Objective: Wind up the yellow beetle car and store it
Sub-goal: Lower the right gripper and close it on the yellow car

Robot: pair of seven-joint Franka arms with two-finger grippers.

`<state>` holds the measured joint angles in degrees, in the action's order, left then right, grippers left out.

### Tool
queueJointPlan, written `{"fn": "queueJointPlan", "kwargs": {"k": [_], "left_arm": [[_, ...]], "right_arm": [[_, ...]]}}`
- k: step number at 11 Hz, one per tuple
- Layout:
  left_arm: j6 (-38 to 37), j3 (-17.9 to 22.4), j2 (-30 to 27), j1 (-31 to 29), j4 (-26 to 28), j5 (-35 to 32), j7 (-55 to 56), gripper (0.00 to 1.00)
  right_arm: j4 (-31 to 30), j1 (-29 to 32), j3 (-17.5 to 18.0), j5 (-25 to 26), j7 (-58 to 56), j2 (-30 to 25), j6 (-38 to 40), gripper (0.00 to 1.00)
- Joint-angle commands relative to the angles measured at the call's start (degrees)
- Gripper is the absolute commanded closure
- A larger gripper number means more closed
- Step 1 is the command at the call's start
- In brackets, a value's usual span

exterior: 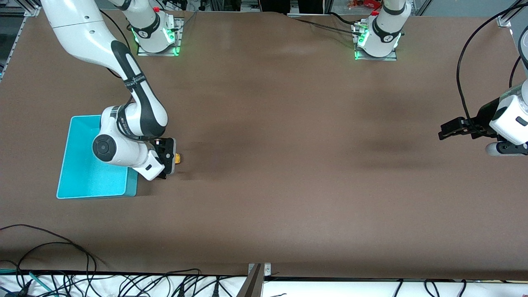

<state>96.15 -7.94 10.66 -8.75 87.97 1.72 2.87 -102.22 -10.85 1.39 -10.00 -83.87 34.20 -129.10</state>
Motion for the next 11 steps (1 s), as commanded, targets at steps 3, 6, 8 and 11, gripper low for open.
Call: {"fn": "queueJointPlan", "kwargs": {"k": [3,6,8,11], "left_arm": [[-0.1,0.0,-0.2,0.0,-0.7,0.7,-1.5,0.0],[0.0,0.0,-0.2,0.0,-0.7,0.7,-1.5,0.0],[0.0,0.0,-0.2,0.0,-0.7,0.7,-1.5,0.0],[0.0,0.0,-0.2,0.0,-0.7,0.6,-1.5,0.0]], "right_arm": [[-9.7,0.0,-0.4,1.1,-5.1,-2.7,-11.9,0.0],[-11.9,0.0,-0.4,1.1,-5.2,-2.6,-16.4,0.0],[-11.4,0.1,-0.4,1.0,-6.6,-2.6,-16.2,0.04],[-9.8,0.1,-0.7,0.9,-7.6,-3.6,-15.9,0.79]]}}
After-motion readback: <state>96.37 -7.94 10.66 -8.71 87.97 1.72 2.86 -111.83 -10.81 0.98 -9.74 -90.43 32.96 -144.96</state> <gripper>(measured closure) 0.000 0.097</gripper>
